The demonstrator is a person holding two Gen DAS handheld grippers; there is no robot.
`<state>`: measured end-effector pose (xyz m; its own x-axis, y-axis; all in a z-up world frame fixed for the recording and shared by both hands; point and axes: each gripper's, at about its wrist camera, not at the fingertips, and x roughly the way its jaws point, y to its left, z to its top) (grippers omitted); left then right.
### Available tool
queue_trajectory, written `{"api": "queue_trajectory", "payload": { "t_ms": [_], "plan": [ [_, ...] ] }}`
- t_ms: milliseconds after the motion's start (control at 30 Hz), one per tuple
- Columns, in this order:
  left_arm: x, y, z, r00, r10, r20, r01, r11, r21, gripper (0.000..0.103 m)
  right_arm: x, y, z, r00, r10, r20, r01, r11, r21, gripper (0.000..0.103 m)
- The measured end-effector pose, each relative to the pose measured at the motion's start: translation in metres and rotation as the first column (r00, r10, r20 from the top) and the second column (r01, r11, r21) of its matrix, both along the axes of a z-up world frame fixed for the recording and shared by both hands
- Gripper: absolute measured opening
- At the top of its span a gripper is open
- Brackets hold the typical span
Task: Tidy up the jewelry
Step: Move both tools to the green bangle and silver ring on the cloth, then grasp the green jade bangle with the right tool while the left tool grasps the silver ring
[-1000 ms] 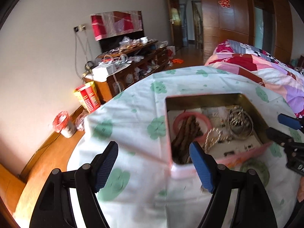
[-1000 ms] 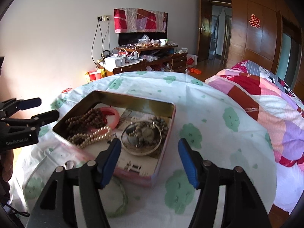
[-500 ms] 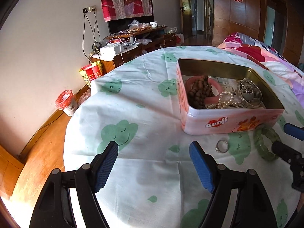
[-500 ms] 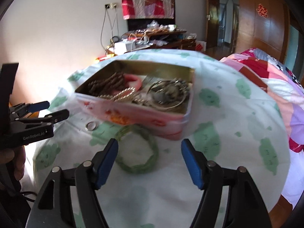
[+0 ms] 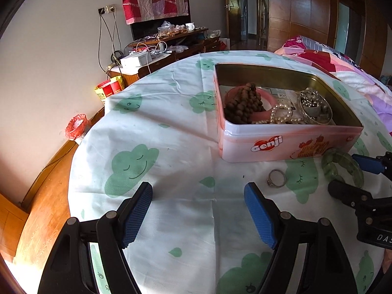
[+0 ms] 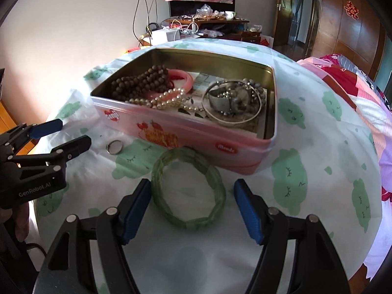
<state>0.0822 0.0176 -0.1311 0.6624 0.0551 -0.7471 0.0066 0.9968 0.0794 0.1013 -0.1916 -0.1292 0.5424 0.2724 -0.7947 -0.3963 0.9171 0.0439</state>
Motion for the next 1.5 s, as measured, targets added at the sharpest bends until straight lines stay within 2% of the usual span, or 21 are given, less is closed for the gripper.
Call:
{"api": "queue_trajectory", "payload": {
  "t_ms": [133,200,233,400,567,733,767,800,833,967,1033,1167,1500],
  "plan": [
    [0.0,-0.001,-0.001,1.0,-0.003,-0.001,0.003,1.0,0.007,0.078,-0.003,0.001,0.0,1.0,-0.003,0.012,0.003,1.0,-0.012,0.057],
    [-0.001,-0.001,0.001,1.0,-0.007,-0.001,0.007,1.0,-0.011,0.078,-0.006,0.001,0.001,1.0,0.006,0.03,-0.006,1.0,-0.009,0.026],
    [-0.002,0.0,0.002,1.0,-0.012,0.0,0.012,1.0,-0.023,0.078,-0.008,0.003,0.002,0.999,0.017,0.038,-0.017,1.0,-0.004,0.016],
    [-0.008,-0.009,0.011,0.999,-0.042,0.018,0.043,0.998,-0.041,0.078,-0.022,-0.001,0.003,0.997,0.006,0.083,-0.003,0.999,-0.038,0.016],
    [-0.005,-0.034,0.009,0.994,-0.106,0.004,0.106,0.994,-0.025,0.077,-0.031,-0.022,0.012,0.987,-0.057,0.153,0.068,0.995,-0.069,0.016],
    [0.006,-0.045,0.003,0.992,-0.127,-0.021,0.126,0.992,-0.026,0.077,-0.023,-0.032,0.012,0.982,-0.101,0.162,0.11,0.993,-0.046,0.016],
    [0.009,-0.046,0.002,0.991,-0.128,-0.029,0.127,0.991,-0.044,0.074,-0.023,-0.031,0.011,0.981,-0.1,0.166,0.109,0.993,-0.045,0.016],
    [0.012,-0.045,0.0,0.991,-0.127,-0.038,0.125,0.991,-0.054,0.064,-0.022,-0.029,0.01,0.981,-0.097,0.167,0.106,0.993,-0.044,0.016],
    [0.014,-0.044,-0.001,0.991,-0.127,-0.045,0.124,0.99,-0.064,0.062,-0.022,-0.027,0.008,0.982,-0.093,0.166,0.101,0.994,-0.045,0.016],
    [0.013,-0.045,0.0,0.988,-0.149,-0.03,0.146,0.986,-0.081,0.044,-0.021,-0.026,0.001,0.984,-0.083,0.158,0.092,0.994,-0.053,0.016],
    [0.01,-0.049,0.0,0.985,-0.173,-0.023,0.17,0.982,-0.079,0.022,-0.022,-0.024,0.001,0.984,-0.077,0.162,0.088,0.994,-0.06,0.016],
    [0.003,-0.052,0.001,0.98,-0.2,-0.021,0.198,0.978,-0.074,0.02,-0.024,-0.022,0.0,0.982,-0.071,0.173,0.085,0.994,-0.074,0.016],
    [-0.01,-0.046,0.012,0.979,-0.202,0.017,0.203,0.977,-0.066,0.02,-0.027,-0.027,0.002,0.981,-0.076,0.181,0.085,0.996,-0.042,0.016]
  ]
}}
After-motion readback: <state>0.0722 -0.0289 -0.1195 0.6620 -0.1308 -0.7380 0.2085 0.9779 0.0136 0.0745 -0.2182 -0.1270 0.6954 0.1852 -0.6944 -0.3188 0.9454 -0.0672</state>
